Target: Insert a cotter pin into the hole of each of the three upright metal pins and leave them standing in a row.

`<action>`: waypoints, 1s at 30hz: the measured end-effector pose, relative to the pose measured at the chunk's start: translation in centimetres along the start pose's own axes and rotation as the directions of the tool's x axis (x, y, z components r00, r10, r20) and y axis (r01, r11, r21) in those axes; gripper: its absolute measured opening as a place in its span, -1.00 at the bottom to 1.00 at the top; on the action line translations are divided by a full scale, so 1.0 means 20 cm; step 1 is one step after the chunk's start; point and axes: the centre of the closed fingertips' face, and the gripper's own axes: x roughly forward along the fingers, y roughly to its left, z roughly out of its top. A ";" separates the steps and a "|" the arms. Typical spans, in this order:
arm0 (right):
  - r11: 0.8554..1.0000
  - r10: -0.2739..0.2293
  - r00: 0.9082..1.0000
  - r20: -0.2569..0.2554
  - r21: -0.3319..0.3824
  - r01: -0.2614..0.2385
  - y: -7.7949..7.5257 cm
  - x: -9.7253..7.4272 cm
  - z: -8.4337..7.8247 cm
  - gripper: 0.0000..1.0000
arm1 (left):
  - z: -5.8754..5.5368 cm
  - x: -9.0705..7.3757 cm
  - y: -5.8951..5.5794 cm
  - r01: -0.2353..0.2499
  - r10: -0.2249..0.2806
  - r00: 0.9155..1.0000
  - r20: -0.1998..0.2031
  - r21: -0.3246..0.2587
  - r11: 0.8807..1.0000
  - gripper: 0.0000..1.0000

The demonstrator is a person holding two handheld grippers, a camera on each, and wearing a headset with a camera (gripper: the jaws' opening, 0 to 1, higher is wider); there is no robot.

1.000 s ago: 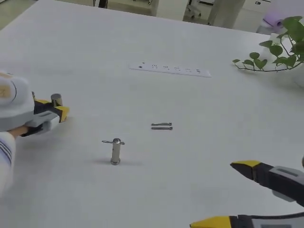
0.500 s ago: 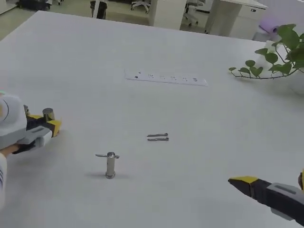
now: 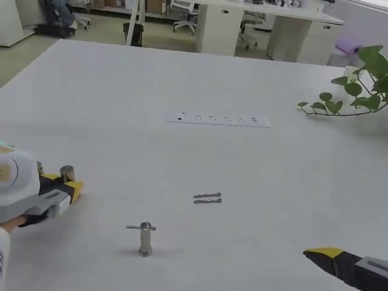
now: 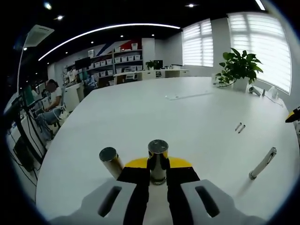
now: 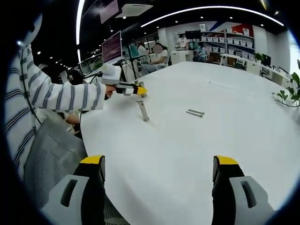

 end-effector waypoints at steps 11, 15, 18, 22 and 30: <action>1.000 0.006 1.000 0.017 -0.001 -0.006 0.01 -0.01 0.01 0.93 | 0.15 -0.06 -0.06 0.049 -0.049 0.998 0.029 -0.004 0.999 -0.78; 1.000 0.010 1.000 0.023 -0.007 -0.010 0.01 -0.01 0.01 0.93 | 0.17 -0.12 -0.08 0.054 -0.054 0.998 0.034 0.006 0.999 -0.78; 1.000 0.017 0.999 0.030 -0.011 -0.017 0.02 -0.01 0.01 0.93 | 0.17 -0.15 -0.10 0.061 -0.060 0.998 0.029 -0.031 0.998 -0.78; 0.999 0.028 0.999 0.038 -0.016 -0.028 0.04 -0.01 0.02 0.93 | 0.15 -0.24 -0.17 0.079 -0.079 0.997 0.020 -0.005 0.997 -0.78; 0.998 0.052 0.998 0.046 -0.031 -0.050 0.07 0.00 0.01 0.93 | 0.08 -0.38 -0.29 0.097 -0.097 0.995 0.000 0.023 0.995 -0.78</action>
